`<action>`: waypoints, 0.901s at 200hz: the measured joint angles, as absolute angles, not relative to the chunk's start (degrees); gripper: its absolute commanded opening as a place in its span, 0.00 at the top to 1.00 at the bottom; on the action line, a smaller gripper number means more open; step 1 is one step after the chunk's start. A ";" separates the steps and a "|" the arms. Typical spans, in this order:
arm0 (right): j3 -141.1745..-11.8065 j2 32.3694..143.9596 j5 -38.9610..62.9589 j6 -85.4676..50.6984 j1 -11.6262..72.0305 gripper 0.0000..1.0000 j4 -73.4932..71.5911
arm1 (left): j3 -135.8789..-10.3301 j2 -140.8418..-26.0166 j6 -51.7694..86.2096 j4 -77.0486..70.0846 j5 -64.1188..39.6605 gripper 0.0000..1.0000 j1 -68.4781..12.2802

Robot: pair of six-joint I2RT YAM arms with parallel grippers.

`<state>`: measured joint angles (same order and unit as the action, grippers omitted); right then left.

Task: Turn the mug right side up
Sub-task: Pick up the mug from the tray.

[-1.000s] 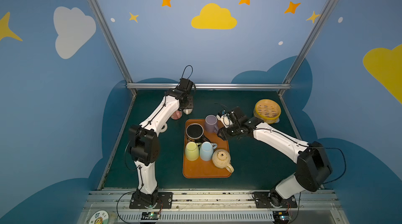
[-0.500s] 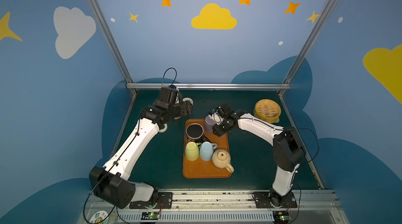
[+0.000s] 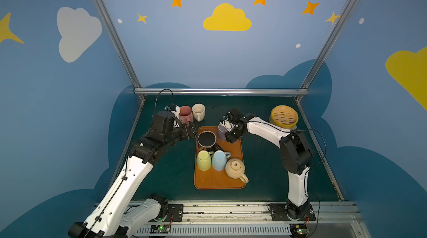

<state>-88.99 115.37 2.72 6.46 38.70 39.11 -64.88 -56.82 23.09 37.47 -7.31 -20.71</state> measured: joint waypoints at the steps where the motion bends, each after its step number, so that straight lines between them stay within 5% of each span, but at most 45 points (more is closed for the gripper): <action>1: -89.08 115.44 2.72 6.48 38.70 0.60 39.13 | -64.66 -56.58 23.14 37.47 -7.33 0.00 -20.71; 84: -90.98 117.21 1.80 5.50 38.44 0.77 40.05 | -56.86 -49.54 25.39 37.54 -7.44 0.00 -20.71; 129: -91.33 117.62 0.99 4.45 38.46 1.00 40.18 | -53.30 -45.87 26.50 37.52 -7.46 0.00 -20.71; 180: -91.72 117.75 0.23 3.60 38.46 1.00 40.56 | -51.07 -43.97 27.59 37.36 -7.51 0.00 -20.71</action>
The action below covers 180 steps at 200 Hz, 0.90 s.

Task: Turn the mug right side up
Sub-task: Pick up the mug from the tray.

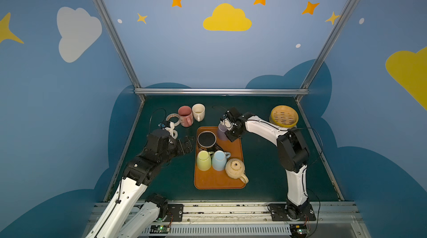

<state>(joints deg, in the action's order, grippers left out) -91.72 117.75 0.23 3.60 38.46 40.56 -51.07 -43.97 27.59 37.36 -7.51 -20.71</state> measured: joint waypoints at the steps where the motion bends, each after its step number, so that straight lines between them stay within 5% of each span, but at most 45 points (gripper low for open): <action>1: -91.72 117.73 0.21 3.60 38.46 1.00 40.56 | -51.05 -43.94 27.62 37.36 -7.53 0.00 -20.73; 54: -89.19 114.83 1.10 2.28 38.46 1.00 39.94 | -49.04 -43.48 28.34 35.51 -8.78 0.00 -20.78; 180: -70.37 86.11 18.57 -6.83 32.88 1.00 23.24 | -43.07 -49.84 32.47 19.18 -18.55 0.06 -20.80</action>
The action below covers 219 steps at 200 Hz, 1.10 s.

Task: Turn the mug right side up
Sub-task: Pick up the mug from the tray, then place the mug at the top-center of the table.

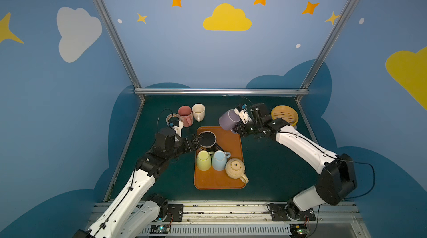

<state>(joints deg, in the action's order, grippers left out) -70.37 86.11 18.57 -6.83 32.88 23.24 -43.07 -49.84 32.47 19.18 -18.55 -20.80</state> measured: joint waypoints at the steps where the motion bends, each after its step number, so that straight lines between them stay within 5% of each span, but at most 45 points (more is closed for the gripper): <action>1: -70.08 85.84 18.85 -7.03 32.77 1.00 22.90 | -43.07 -49.91 32.49 19.07 -18.65 0.06 -20.80; 104: -62.02 75.94 39.75 -23.73 29.04 1.00 4.36 | -41.69 -58.37 38.70 -7.05 -31.38 0.50 -24.80; 219: -58.26 72.79 50.22 -33.76 29.08 1.00 -7.62 | -45.01 -65.69 38.68 -21.67 -31.40 0.56 -32.95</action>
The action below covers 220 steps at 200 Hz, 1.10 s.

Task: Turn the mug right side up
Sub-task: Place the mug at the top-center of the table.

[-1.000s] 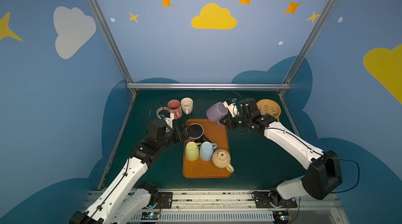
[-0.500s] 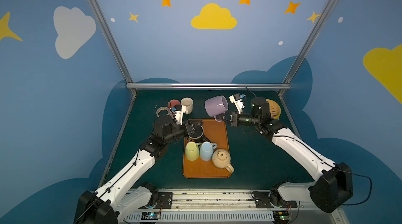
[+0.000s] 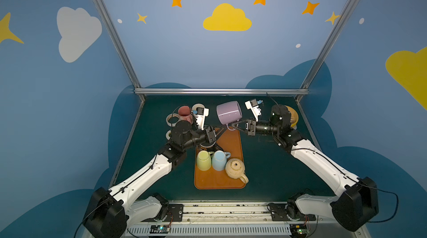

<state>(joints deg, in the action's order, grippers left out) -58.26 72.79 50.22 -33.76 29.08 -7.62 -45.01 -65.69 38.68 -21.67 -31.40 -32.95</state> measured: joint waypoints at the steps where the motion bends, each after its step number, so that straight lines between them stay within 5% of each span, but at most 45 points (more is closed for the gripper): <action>1: -58.24 72.79 50.24 -33.78 29.08 1.00 -7.66 | -45.04 -65.71 38.65 -21.69 -31.40 0.56 -32.97; 220: -55.88 71.33 54.76 -38.50 29.85 1.00 -17.26 | -45.98 -67.64 36.86 -29.45 -30.11 0.78 -37.71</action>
